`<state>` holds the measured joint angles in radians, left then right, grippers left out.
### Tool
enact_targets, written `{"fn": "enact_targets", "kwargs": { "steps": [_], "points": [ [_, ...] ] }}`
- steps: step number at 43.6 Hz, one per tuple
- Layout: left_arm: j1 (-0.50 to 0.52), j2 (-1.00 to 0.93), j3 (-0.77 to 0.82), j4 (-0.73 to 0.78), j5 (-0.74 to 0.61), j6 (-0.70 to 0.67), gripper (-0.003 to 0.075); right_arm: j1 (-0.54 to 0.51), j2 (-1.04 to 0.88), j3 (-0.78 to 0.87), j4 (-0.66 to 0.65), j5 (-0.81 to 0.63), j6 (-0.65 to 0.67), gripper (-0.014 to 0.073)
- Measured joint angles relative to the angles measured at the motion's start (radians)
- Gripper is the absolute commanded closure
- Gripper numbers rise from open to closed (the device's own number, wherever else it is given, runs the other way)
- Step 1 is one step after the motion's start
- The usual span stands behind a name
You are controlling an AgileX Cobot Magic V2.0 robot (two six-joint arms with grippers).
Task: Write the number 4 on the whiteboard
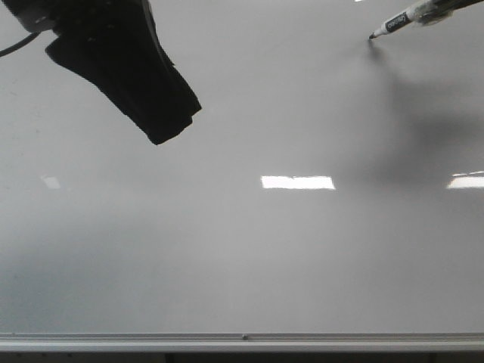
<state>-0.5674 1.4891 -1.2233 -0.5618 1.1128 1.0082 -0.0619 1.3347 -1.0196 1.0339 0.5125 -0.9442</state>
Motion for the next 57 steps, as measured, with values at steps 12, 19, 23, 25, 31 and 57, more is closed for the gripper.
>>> {"fn": "enact_targets", "kwargs": {
  "steps": [12, 19, 23, 25, 31, 57],
  "points": [
    [0.000, 0.000, 0.000, 0.000, 0.000, 0.000, 0.0741, 0.004, 0.022, -0.002, -0.022, 0.047, 0.000, 0.0654],
    [0.000, 0.000, 0.000, 0.000, 0.000, 0.000, 0.0741, 0.049, 0.072, -0.002, -0.038, 0.093, 0.000, 0.0654],
    [0.000, 0.000, 0.000, 0.000, 0.000, 0.000, 0.0741, 0.087, 0.103, 0.001, -0.041, 0.102, 0.000, 0.0654],
    [0.000, 0.000, 0.000, 0.000, 0.000, 0.000, 0.0741, 0.104, 0.116, 0.004, -0.042, 0.102, 0.000, 0.0654],
    [0.000, 0.000, 0.000, 0.000, 0.000, 0.000, 0.0741, 0.115, 0.124, 0.006, -0.042, 0.101, 0.007, 0.0654],
    [0.000, 0.000, 0.000, 0.000, -0.002, 0.000, 0.0741, -0.137, 0.048, 0.006, -0.272, 0.157, 0.180, 0.0654]
  ]
}}
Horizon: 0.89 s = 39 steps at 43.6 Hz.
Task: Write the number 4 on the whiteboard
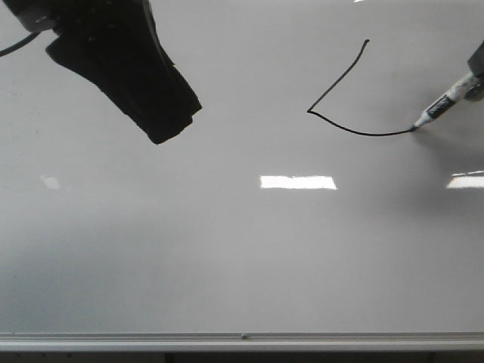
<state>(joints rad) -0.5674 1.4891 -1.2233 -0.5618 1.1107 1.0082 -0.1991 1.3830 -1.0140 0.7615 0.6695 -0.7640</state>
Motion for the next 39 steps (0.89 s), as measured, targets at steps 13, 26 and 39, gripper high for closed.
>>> {"fn": "enact_targets", "kwargs": {
  "steps": [13, 26, 39],
  "points": [
    [0.000, 0.000, 0.000, 0.000, -0.002, 0.000, 0.0741, -0.007, -0.086, 0.002, -0.016, 0.000, 0.002, 0.0654],
    [0.000, 0.000, 0.000, 0.000, -0.004, 0.000, 0.0741, 0.144, -0.125, -0.044, -0.004, -0.061, 0.004, 0.0654],
    [0.000, 0.000, 0.000, 0.000, -0.005, 0.000, 0.0741, 0.156, -0.035, -0.084, 0.002, -0.085, 0.007, 0.0654]
  ]
}}
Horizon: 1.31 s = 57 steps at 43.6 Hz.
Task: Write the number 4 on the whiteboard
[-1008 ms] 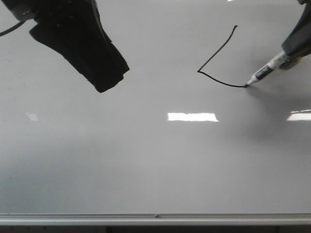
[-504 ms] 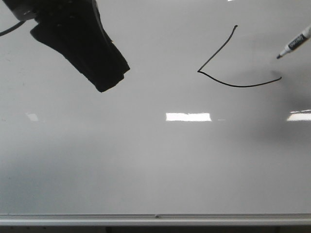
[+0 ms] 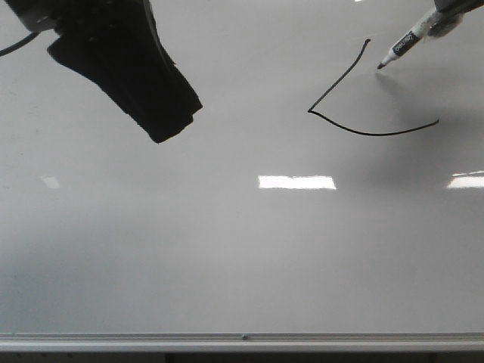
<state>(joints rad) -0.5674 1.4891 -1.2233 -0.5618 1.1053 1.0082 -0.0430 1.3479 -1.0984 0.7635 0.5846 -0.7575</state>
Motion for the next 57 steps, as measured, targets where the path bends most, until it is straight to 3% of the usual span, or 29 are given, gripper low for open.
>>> {"fn": "enact_targets", "kwargs": {
  "steps": [21, 40, 48, 50, 53, 57],
  "points": [
    [-0.002, 0.000, 0.000, 0.000, -0.014, 0.000, 0.0741, 0.002, 0.045, -0.003, -0.009, 0.032, 0.002, 0.0654],
    [-0.002, 0.000, 0.000, 0.000, -0.015, 0.000, 0.0741, 0.005, 0.148, 0.162, -0.031, 0.063, 0.005, 0.0654],
    [-0.002, 0.000, 0.000, 0.000, -0.017, 0.000, 0.0731, 0.006, 0.105, 0.147, -0.040, 0.106, 0.005, 0.0654],
    [-0.002, 0.000, 0.000, 0.000, -0.017, 0.000, 0.0693, 0.014, 0.067, 0.131, -0.043, 0.147, 0.003, 0.0654],
    [-0.002, 0.000, 0.000, -0.004, -0.025, 0.000, 0.0577, 0.046, 0.013, 0.091, -0.044, 0.231, -0.016, 0.0654],
    [-0.002, 0.000, 0.000, -0.020, -0.043, 0.000, 0.0330, 0.108, -0.024, 0.040, -0.044, 0.348, -0.042, 0.0654]
  ]
}}
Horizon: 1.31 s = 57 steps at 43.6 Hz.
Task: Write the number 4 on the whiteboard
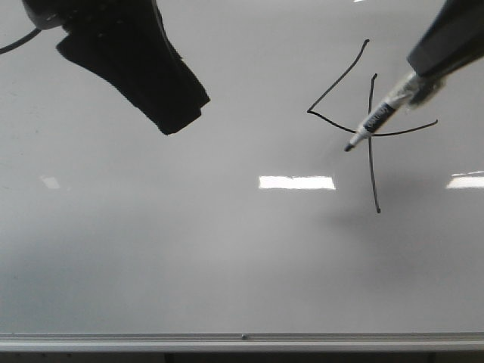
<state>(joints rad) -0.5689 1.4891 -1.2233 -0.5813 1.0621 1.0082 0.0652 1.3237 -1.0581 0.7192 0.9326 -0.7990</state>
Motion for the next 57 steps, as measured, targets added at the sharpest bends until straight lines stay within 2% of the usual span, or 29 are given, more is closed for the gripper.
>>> {"fn": "enact_targets", "kwargs": {
  "steps": [3, 5, 13, 20, 29, 35, 43, 49, 53, 57],
  "points": [
    [0.000, 0.000, 0.000, -0.012, -0.015, 0.000, 0.0170, 0.064, -0.002, -0.035, 0.000, 0.071, -0.007, 0.0654],
    [0.000, 0.000, 0.000, -0.019, -0.029, 0.000, 0.0127, 0.101, -0.002, -0.049, 0.000, 0.090, -0.009, 0.0654],
    [0.000, 0.000, 0.000, -0.069, -0.063, 0.032, 0.0152, 0.256, -0.002, -0.076, 0.000, 0.093, -0.021, 0.0654],
    [0.000, 0.000, 0.000, -0.136, -0.042, 0.102, 0.0220, 0.317, -0.002, -0.078, 0.035, 0.056, -0.035, 0.0654],
    [0.000, 0.000, 0.000, -0.154, -0.033, 0.121, 0.0302, 0.322, -0.002, -0.082, 0.142, 0.067, -0.082, 0.0654],
    [0.000, 0.000, 0.000, -0.154, -0.033, 0.123, 0.0382, 0.322, -0.002, -0.082, 0.168, 0.081, -0.091, 0.0654],
    [0.000, 0.000, 0.000, -0.149, -0.030, 0.123, 0.0549, 0.322, -0.002, -0.082, 0.174, 0.089, -0.097, 0.0654],
    [0.000, 0.000, 0.000, -0.138, -0.024, 0.125, 0.0721, 0.322, -0.002, -0.082, 0.176, 0.086, -0.097, 0.0647],
    [0.000, 0.000, 0.000, -0.133, -0.017, 0.140, 0.0741, 0.322, -0.002, -0.082, 0.176, 0.086, -0.097, 0.0584],
    [0.000, 0.000, 0.000, -0.131, -0.015, 0.141, 0.0741, 0.322, -0.002, -0.082, 0.176, 0.084, -0.097, 0.0442]
  ]
}}
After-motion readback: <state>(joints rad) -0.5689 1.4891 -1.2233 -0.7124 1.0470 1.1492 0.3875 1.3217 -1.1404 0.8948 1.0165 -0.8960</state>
